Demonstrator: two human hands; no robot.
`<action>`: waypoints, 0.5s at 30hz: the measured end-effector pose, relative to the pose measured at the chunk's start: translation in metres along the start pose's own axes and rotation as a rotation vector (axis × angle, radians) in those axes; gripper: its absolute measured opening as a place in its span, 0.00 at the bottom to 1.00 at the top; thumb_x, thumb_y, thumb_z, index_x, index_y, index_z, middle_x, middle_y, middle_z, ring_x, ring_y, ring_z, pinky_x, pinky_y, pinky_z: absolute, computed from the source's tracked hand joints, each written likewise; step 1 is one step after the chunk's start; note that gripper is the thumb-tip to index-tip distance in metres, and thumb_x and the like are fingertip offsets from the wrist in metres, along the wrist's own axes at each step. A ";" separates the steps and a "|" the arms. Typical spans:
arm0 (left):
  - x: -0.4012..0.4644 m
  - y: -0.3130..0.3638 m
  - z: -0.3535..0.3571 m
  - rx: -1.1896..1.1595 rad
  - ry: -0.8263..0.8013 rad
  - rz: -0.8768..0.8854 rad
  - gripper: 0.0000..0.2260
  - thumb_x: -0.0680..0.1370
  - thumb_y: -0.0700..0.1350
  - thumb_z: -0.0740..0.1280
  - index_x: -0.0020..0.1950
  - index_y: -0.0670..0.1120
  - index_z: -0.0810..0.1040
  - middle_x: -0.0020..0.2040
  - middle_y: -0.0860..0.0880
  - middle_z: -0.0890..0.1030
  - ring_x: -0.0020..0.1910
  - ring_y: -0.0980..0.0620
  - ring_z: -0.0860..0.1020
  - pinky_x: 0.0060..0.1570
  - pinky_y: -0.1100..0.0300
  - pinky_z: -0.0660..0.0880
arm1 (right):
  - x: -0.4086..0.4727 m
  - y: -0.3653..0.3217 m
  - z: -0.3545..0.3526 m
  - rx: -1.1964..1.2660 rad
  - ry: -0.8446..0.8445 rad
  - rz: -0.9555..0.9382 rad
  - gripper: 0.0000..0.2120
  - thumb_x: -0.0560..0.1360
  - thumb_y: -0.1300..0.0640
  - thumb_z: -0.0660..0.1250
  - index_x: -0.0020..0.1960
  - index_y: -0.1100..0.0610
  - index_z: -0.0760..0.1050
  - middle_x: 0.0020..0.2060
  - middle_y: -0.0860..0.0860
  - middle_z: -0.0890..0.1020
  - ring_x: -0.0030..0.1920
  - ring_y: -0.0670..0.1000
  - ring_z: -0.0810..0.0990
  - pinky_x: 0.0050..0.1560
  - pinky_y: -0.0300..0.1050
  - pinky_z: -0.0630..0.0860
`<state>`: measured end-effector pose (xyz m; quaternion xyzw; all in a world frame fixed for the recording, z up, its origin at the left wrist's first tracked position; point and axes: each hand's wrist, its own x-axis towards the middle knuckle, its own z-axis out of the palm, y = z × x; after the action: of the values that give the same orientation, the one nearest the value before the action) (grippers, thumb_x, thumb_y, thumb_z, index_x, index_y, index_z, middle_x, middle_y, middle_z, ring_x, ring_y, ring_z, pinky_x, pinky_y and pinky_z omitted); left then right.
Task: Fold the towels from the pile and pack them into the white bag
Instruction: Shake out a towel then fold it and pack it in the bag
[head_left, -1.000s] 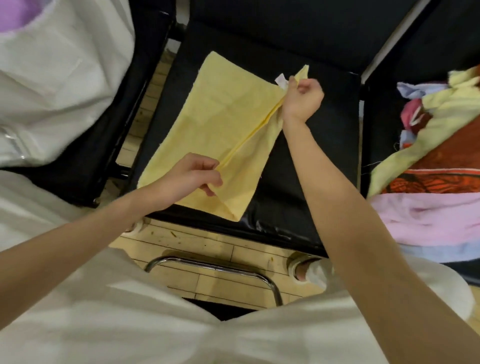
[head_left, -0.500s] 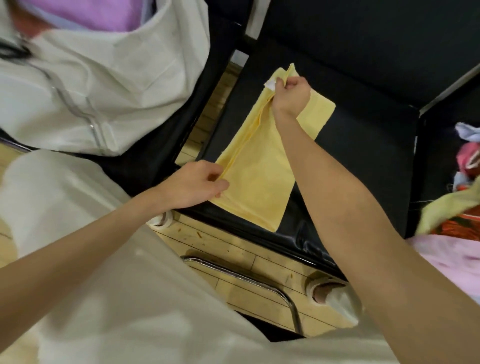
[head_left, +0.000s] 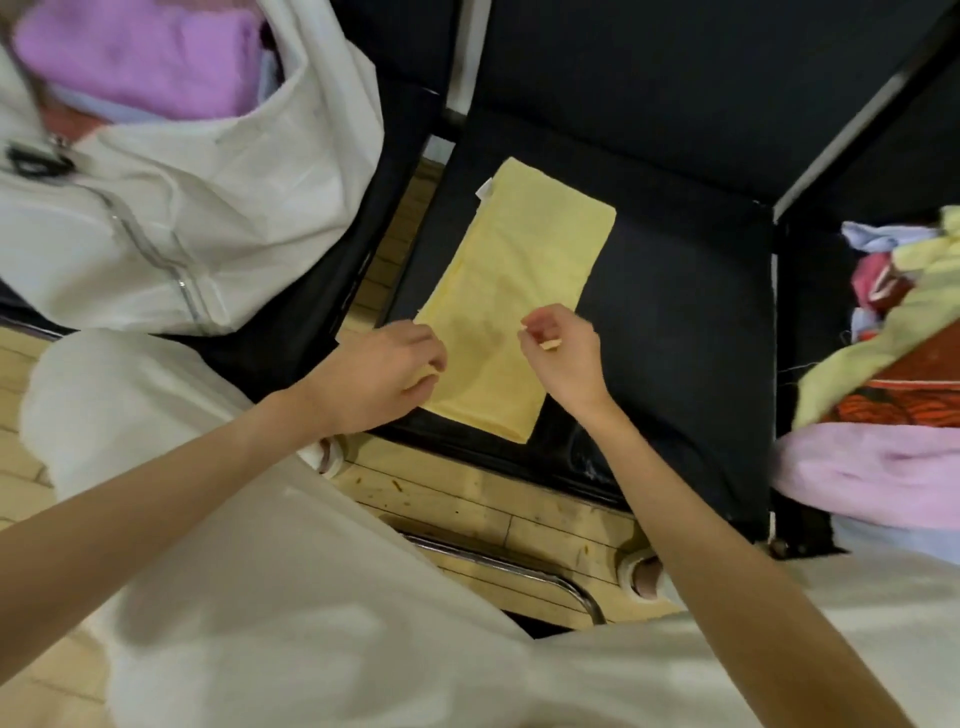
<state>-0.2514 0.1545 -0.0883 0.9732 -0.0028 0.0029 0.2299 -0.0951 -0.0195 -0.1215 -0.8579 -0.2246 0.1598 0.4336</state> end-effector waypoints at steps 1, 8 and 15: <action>0.001 -0.001 0.003 -0.011 -0.046 0.066 0.08 0.78 0.43 0.66 0.56 0.44 0.79 0.53 0.51 0.79 0.52 0.54 0.76 0.50 0.63 0.73 | -0.013 0.002 -0.009 -0.031 -0.075 -0.016 0.03 0.73 0.64 0.68 0.46 0.58 0.79 0.39 0.45 0.80 0.38 0.38 0.77 0.40 0.26 0.71; 0.002 -0.009 0.017 0.012 -0.164 0.121 0.08 0.77 0.37 0.66 0.54 0.42 0.80 0.53 0.48 0.80 0.51 0.50 0.79 0.52 0.56 0.77 | -0.060 0.004 -0.035 -0.485 -0.545 -0.263 0.11 0.72 0.60 0.68 0.54 0.54 0.79 0.50 0.45 0.78 0.52 0.45 0.75 0.54 0.42 0.76; 0.010 0.000 0.020 0.083 -0.203 0.047 0.09 0.78 0.45 0.66 0.56 0.44 0.80 0.53 0.52 0.79 0.48 0.50 0.80 0.47 0.56 0.76 | -0.069 0.000 -0.021 -0.768 -0.467 -0.416 0.08 0.72 0.62 0.64 0.52 0.59 0.76 0.48 0.53 0.76 0.49 0.53 0.74 0.47 0.50 0.76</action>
<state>-0.2416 0.1460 -0.1062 0.9768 -0.0490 -0.0904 0.1878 -0.1438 -0.0702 -0.1040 -0.8340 -0.5248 0.1637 0.0472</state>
